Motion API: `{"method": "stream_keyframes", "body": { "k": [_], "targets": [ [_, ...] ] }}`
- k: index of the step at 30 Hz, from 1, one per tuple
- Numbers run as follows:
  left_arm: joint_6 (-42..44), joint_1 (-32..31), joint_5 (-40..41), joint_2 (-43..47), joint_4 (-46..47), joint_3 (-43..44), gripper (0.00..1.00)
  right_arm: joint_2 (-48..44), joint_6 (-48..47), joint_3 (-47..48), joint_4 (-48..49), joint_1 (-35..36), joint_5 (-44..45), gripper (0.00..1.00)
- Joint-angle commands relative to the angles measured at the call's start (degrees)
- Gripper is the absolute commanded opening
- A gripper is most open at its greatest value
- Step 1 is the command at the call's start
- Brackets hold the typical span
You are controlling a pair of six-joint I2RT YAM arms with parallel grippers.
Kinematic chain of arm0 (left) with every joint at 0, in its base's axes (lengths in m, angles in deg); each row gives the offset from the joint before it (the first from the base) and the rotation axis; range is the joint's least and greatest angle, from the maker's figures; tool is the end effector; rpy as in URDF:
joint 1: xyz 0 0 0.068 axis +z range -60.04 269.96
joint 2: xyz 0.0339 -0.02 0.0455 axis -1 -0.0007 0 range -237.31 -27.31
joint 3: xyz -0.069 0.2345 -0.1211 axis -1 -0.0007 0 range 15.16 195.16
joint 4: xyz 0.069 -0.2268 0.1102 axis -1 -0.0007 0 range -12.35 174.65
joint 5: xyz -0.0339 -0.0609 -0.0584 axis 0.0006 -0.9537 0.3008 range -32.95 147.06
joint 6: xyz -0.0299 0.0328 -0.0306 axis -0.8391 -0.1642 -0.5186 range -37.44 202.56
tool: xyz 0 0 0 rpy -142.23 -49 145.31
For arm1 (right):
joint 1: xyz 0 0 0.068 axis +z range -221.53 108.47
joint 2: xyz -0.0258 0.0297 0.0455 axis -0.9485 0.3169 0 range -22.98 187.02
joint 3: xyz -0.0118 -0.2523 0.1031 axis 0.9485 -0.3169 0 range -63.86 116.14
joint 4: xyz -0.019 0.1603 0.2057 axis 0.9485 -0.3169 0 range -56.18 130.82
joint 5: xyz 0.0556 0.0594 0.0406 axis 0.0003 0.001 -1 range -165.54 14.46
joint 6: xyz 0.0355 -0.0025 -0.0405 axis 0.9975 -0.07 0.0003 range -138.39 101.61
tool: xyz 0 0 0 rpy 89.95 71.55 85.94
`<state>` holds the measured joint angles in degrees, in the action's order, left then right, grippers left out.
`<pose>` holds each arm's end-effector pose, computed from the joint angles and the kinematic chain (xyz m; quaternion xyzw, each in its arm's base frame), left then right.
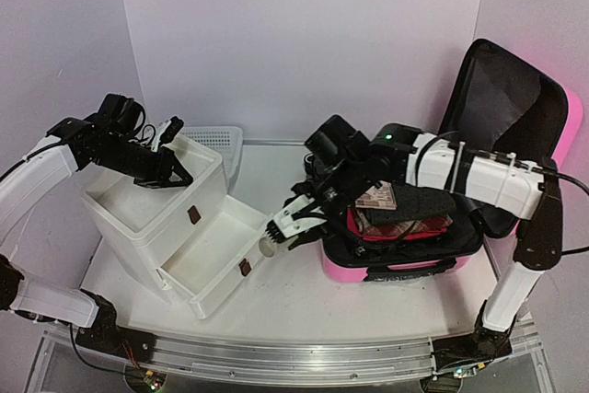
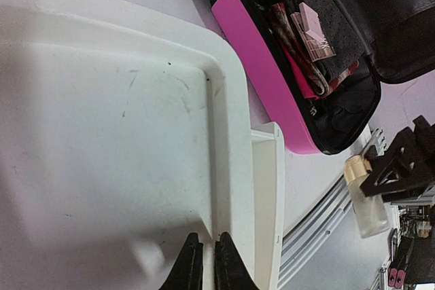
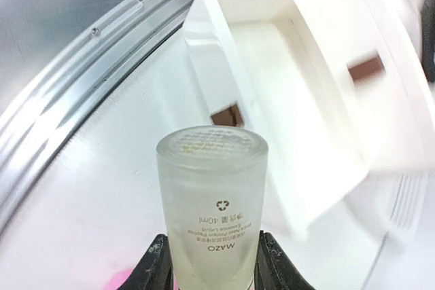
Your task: Open, take out, and arrange the luggage
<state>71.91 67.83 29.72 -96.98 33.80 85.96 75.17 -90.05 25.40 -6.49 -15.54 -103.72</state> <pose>0.2164 -0.1057 0.3453 0.1722 0.8996 -0.3072 0.2584 0.1916 0.3140 0.3086 -0.8640 0.3459 0.1923 0.3111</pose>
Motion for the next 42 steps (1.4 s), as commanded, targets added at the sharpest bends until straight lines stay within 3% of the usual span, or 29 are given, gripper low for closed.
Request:
{"method": "stream_keyframes", "body": {
  "k": [1, 15, 32, 35, 42],
  "targets": [
    [0.3, 0.0, 3.0, -0.8, -7.8, -2.4, 0.09, 7.2, -10.2, 10.2, 4.8, 3.4, 5.1, 0.00],
    [0.2, 0.0, 2.3, -0.4, -7.7, -2.9, 0.09, 28.0, -13.6, 34.4, 4.6, 7.7, 13.3, 0.00],
    [0.5, 0.0, 2.3, -0.3, -7.7, -3.0, 0.09, 40.6, -17.4, 47.4, 2.7, 8.4, 17.2, 0.00],
    [0.5, 0.0, 2.3, -0.3, -7.7, -2.9, 0.09, 40.7, -17.3, 47.6, 2.2, 8.4, 17.3, 0.15],
    [0.4, 0.0, 2.2, -0.4, -7.7, -2.9, 0.09, 40.1, -17.8, 47.7, 0.5, 8.4, 17.1, 0.26]
  ]
}}
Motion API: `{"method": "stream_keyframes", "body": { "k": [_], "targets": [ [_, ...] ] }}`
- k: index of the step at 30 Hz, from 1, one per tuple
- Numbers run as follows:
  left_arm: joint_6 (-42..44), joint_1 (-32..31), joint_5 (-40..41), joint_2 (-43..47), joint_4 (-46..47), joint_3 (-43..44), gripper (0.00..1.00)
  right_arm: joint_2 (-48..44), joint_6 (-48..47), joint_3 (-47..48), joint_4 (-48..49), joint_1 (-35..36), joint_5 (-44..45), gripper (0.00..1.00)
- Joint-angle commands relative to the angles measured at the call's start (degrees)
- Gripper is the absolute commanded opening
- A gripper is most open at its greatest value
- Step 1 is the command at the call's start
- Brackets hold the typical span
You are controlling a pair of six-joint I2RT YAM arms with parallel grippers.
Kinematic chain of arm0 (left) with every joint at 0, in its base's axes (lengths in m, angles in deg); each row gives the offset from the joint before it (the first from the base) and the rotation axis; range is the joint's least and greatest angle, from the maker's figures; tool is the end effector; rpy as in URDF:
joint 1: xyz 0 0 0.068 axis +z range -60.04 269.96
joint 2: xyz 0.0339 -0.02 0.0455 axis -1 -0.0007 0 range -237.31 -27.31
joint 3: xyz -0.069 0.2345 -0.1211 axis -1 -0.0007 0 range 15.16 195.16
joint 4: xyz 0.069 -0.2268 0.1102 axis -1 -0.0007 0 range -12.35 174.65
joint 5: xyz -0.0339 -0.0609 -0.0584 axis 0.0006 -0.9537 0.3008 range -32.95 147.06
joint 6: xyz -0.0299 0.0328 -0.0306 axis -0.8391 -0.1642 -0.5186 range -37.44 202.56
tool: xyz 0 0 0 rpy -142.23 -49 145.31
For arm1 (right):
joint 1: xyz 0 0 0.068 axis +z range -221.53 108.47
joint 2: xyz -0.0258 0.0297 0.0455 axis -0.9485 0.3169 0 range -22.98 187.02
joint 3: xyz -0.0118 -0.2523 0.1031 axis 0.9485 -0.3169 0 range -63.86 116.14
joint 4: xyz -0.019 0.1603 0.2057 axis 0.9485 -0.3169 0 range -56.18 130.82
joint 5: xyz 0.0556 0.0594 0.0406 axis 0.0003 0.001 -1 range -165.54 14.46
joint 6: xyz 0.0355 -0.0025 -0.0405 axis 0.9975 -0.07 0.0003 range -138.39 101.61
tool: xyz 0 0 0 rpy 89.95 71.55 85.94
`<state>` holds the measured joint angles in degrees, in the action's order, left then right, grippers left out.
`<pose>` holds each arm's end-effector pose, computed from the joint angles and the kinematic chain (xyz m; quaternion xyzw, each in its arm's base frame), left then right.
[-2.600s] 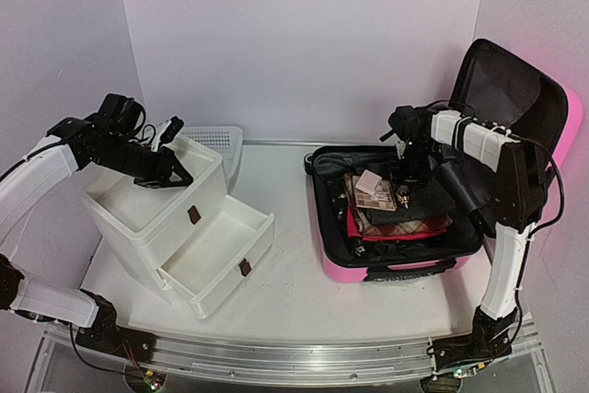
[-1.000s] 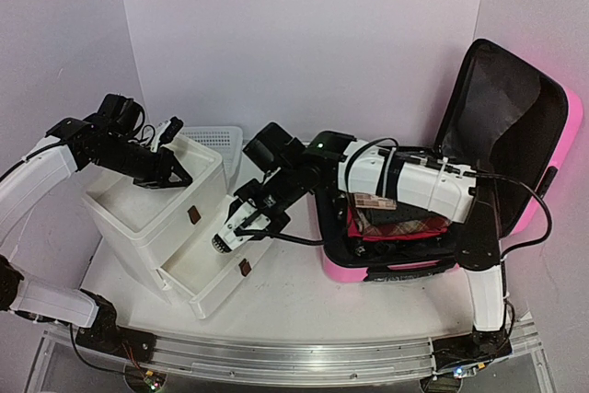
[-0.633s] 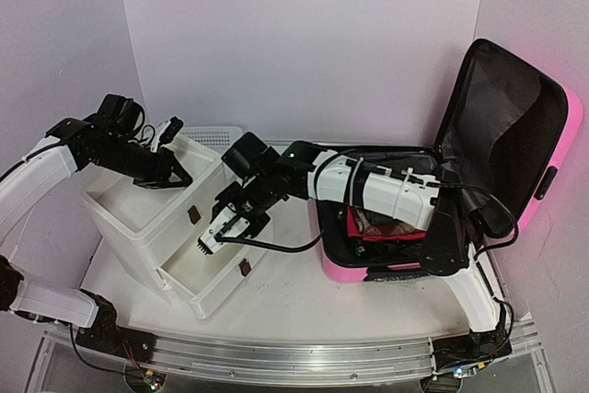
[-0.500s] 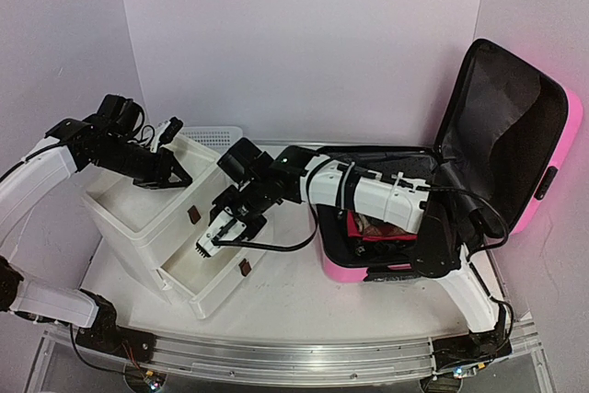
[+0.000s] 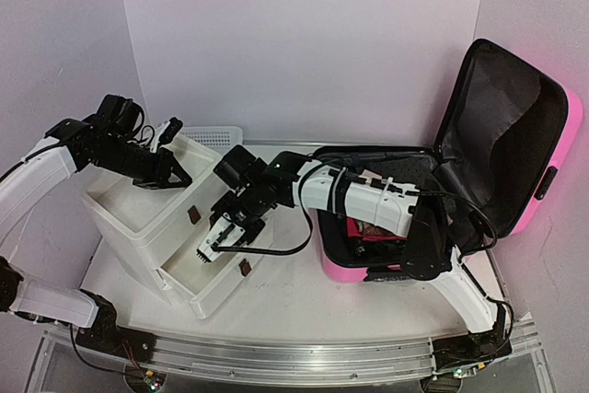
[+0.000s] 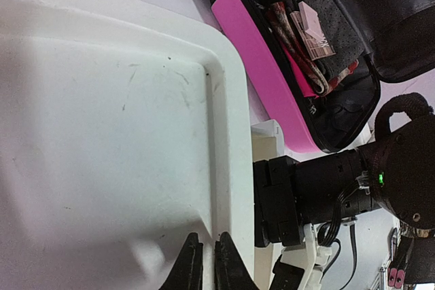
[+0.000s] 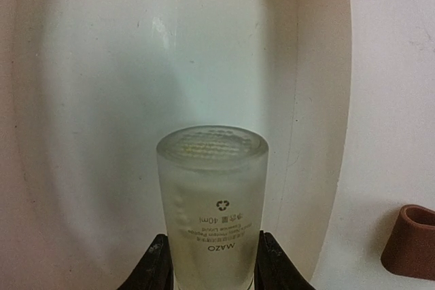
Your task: Open, take out, and arrange the luggage
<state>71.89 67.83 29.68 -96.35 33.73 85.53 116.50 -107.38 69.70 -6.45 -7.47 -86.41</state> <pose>0.2139 -0.1047 0.3453 0.1723 0.8991 -0.3078 0.2593 0.2284 0.4848 0.2321 -0.9255 0.1911 0.0199 0.3263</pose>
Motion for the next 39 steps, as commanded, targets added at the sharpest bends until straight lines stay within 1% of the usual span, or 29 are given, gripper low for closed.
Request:
{"method": "stream_keyframes", "body": {
  "k": [1, 8, 11, 14, 22, 25, 27, 30, 33, 35, 36, 37, 39],
  "targets": [
    [0.4, 0.0, 2.2, -1.0, -7.6, -2.4, 0.09, -1.1, -0.5, 3.5, 0.3, 0.4, -0.2, 0.27],
    [0.3, 0.0, 2.4, -1.0, -7.7, -2.4, 0.09, -1.1, -0.4, 4.0, -0.7, 0.3, -0.3, 0.39],
    [0.3, 0.0, 2.4, -0.9, -7.6, -2.4, 0.09, -1.1, -0.4, 4.1, -1.1, 0.3, -0.4, 0.41],
    [0.4, 0.0, 2.4, -0.9, -7.6, -2.4, 0.09, -1.1, -0.1, 4.3, -1.3, 0.3, -0.4, 0.47],
    [0.5, 0.0, 2.5, -0.8, -7.7, -2.4, 0.09, -2.0, 1.3, 5.0, -2.0, 0.3, -0.7, 0.51],
    [0.5, -0.1, 2.5, -0.9, -7.6, -2.5, 0.09, -4.5, 2.6, 3.5, -2.3, 0.4, -0.4, 0.49],
    [0.5, -0.1, 2.5, -0.9, -7.6, -2.5, 0.09, -7.1, 3.9, 2.0, -2.5, 0.4, 1.3, 0.48],
    [0.6, 0.0, 2.3, -0.9, -7.7, -2.3, 0.09, -12.9, 6.0, -2.8, -4.1, 0.8, 4.8, 0.44],
    [0.7, 0.0, 2.3, -1.0, -7.7, -2.0, 0.09, -21.7, 8.9, -13.0, -4.2, 1.2, 7.4, 0.41],
    [0.8, 0.0, 2.1, -1.0, -7.6, -1.8, 0.09, -27.0, 12.8, -20.8, -4.0, 1.4, 8.1, 0.41],
    [0.8, 0.0, 2.1, -1.0, -7.6, -1.7, 0.09, -29.0, 16.3, -24.5, -2.1, 1.6, 8.9, 0.43],
    [0.8, 0.0, 2.1, -0.9, -7.6, -1.6, 0.09, -30.3, 22.2, -28.1, 1.8, 2.0, 11.3, 0.45],
    [0.8, 0.0, 2.4, -0.9, -7.6, -1.4, 0.09, -30.8, 35.0, -32.2, 8.8, 3.1, 18.7, 0.48]
  ]
}}
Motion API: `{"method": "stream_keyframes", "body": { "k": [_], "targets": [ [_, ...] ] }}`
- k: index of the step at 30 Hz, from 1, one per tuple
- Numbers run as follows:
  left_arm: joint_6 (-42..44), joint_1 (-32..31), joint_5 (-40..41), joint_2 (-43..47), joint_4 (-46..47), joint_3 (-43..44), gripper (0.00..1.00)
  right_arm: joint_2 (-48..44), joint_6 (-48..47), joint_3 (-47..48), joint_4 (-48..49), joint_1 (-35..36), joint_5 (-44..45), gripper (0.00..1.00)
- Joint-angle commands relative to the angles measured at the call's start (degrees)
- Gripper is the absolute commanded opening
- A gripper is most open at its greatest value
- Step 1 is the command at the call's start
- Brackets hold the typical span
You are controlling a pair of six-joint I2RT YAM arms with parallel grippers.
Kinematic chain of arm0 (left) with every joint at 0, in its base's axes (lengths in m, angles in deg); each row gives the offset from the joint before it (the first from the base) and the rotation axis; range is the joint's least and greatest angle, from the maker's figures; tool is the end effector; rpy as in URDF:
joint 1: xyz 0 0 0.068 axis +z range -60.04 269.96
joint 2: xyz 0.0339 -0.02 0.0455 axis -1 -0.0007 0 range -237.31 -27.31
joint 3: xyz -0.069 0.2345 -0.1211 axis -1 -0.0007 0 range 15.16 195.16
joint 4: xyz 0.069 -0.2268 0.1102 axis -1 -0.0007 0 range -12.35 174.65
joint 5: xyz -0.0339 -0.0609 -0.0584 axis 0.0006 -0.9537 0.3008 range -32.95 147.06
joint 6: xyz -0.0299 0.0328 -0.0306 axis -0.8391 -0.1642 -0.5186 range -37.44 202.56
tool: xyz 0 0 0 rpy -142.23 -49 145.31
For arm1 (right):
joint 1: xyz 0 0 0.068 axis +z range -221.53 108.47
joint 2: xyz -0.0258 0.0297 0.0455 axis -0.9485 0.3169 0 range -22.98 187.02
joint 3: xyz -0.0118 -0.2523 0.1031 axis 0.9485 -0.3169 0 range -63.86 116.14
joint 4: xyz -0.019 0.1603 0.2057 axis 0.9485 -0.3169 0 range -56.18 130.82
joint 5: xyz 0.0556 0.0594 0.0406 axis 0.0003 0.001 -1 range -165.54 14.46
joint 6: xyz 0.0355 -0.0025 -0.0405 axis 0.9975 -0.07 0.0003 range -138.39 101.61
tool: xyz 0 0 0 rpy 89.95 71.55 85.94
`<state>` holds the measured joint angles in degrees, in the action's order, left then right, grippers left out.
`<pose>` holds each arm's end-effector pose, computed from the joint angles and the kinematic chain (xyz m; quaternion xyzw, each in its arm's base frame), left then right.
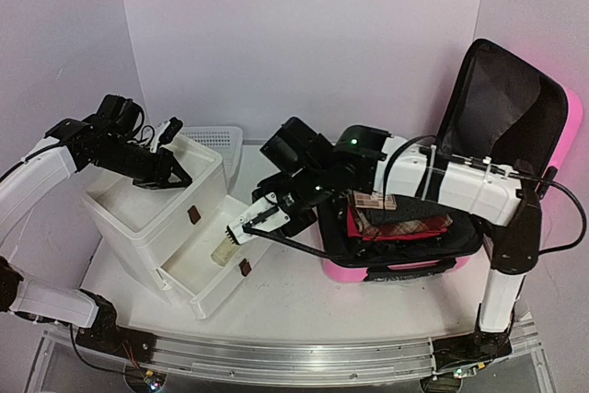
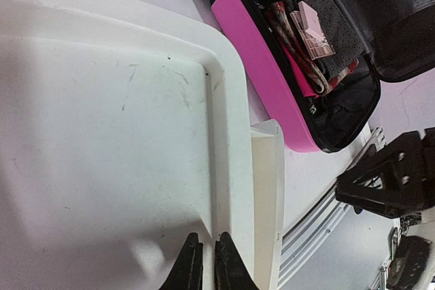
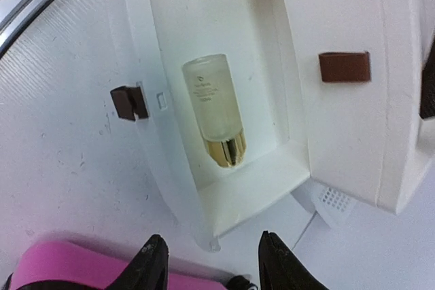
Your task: Open, take out, and arrange the luggage
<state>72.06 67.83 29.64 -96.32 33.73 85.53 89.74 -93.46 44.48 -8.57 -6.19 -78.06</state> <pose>0.2137 -0.1047 0.3454 0.1738 0.8986 -0.3077 0.2598 0.1804 0.3965 0.3097 -0.8963 0.3154 -0.0056 0.3115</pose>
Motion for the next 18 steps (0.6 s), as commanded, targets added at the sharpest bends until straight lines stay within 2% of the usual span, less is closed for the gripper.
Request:
{"method": "stream_keyframes", "body": {
  "k": [1, 6, 10, 14, 18],
  "targets": [
    [0.6, 0.0, 2.5, -1.0, -7.7, -1.3, 0.09, -3.4, 27.5, -7.5, 12.0, 2.5, 13.3, 0.48],
    [0.4, 0.0, 2.2, -1.0, -7.7, -1.3, 0.09, -0.2, 58.6, -7.0, 11.5, 3.6, 21.7, 0.56],
    [0.0, 0.0, 2.3, -0.9, -7.7, -1.7, 0.09, 0.4, 77.8, -7.5, 8.7, 4.0, 27.3, 0.58],
    [-0.2, 0.0, 1.8, -0.9, -7.6, -1.8, 0.09, -0.4, 87.0, -11.0, 9.0, 4.1, 30.1, 0.57],
    [-0.2, 0.0, 1.9, -0.9, -7.6, -1.8, 0.09, 1.9, 91.2, -10.9, 10.2, 4.3, 26.6, 0.53]
  ]
}}
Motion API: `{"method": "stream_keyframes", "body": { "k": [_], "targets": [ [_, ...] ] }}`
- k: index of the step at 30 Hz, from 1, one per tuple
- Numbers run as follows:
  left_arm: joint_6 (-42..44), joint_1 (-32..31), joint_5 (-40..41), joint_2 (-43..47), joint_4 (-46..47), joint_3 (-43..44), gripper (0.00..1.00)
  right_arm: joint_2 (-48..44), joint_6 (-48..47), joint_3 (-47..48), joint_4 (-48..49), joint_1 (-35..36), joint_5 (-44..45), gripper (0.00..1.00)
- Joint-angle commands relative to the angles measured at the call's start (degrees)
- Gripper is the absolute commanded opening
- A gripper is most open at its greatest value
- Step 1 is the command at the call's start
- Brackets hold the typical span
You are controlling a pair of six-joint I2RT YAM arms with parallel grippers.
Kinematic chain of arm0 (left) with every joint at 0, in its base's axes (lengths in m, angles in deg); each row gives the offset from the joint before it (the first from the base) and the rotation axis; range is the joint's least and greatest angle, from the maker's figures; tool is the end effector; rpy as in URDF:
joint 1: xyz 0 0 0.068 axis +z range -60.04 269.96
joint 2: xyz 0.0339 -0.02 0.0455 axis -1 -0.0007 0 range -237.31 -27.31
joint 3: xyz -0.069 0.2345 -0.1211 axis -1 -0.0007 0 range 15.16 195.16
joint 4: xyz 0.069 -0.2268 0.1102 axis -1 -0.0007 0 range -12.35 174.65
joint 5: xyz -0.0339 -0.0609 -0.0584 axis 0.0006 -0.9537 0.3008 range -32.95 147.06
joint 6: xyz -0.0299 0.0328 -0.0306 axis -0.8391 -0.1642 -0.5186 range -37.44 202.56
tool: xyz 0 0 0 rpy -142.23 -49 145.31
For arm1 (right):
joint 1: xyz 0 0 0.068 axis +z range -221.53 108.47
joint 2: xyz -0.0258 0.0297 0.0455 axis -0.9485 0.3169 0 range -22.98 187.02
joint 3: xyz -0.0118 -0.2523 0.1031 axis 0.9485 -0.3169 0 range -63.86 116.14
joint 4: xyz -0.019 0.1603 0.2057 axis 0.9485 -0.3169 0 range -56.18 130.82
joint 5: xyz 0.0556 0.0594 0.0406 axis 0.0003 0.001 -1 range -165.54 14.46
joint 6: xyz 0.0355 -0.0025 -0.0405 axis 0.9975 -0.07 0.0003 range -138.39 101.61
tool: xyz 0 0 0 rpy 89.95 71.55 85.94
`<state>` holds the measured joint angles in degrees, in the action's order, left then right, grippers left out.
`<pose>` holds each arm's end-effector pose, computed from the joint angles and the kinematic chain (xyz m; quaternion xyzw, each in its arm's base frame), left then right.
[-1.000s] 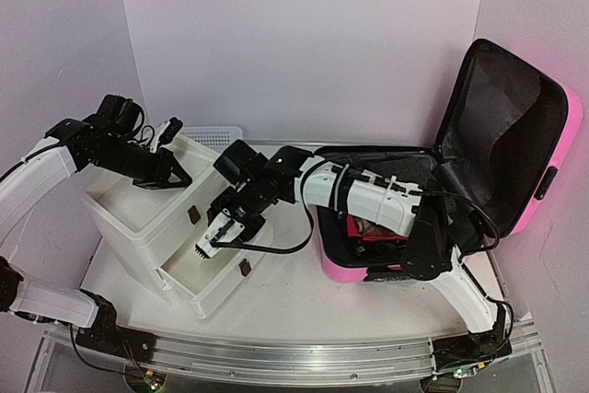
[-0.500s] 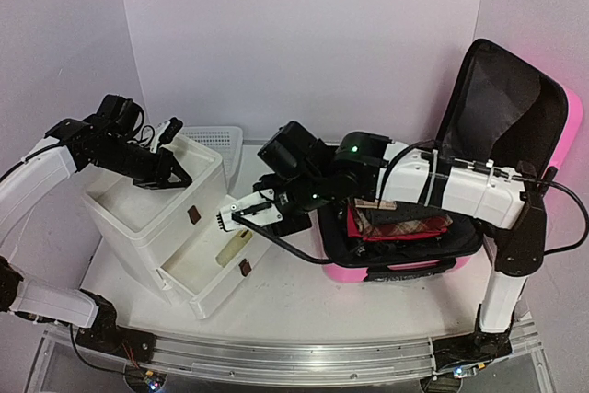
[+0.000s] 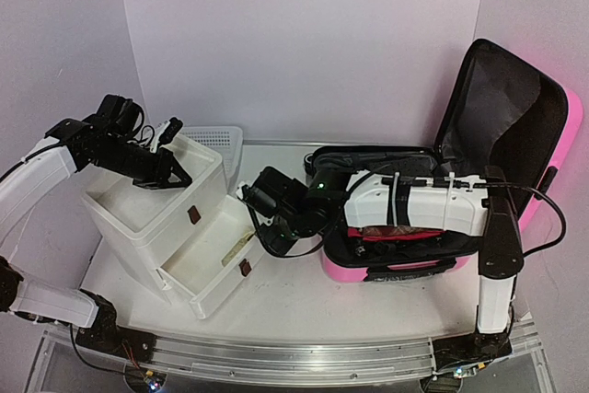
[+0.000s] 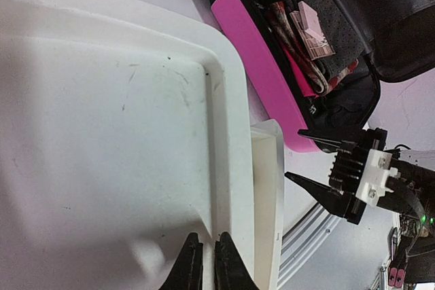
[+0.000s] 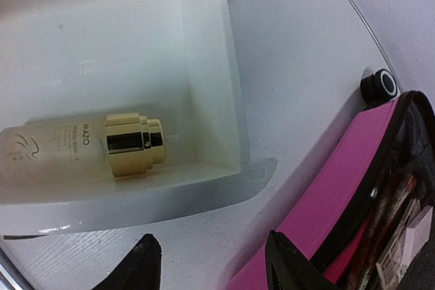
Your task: Open, take out, and arrange the luggage
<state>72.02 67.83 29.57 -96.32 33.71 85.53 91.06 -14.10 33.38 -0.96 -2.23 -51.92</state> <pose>0.2137 -0.1047 0.3454 0.1737 0.8986 -0.3083 0.2594 0.1672 0.4019 0.2502 -0.4596 0.8245 0.0010 0.3302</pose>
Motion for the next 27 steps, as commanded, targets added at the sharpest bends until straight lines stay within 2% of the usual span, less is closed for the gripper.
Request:
{"method": "stream_keyframes", "body": {
  "k": [1, 6, 16, 22, 27],
  "targets": [
    [-0.2, 0.0, 1.8, -0.8, -7.6, -1.7, 0.09, 1.1, 12.8, 0.1, 4.3, 0.3, -1.1, 0.53],
    [-0.2, 0.0, 1.9, -0.6, -7.6, -1.9, 0.09, 2.8, 16.5, -0.4, 12.9, 0.8, -5.1, 0.55],
    [-0.5, 0.0, 1.3, -0.3, -7.6, -2.2, 0.09, 8.6, 19.8, 1.1, 35.2, 1.1, -3.0, 0.75],
    [-0.7, 0.0, 1.3, 0.0, -7.6, -2.8, 0.09, 10.8, 20.4, 2.2, 44.1, 1.0, -3.2, 0.78],
    [-0.4, 0.0, 1.2, -0.6, -7.5, -2.9, 0.09, 13.2, 19.0, 5.9, 45.4, 1.1, -5.5, 0.80]
  ]
}}
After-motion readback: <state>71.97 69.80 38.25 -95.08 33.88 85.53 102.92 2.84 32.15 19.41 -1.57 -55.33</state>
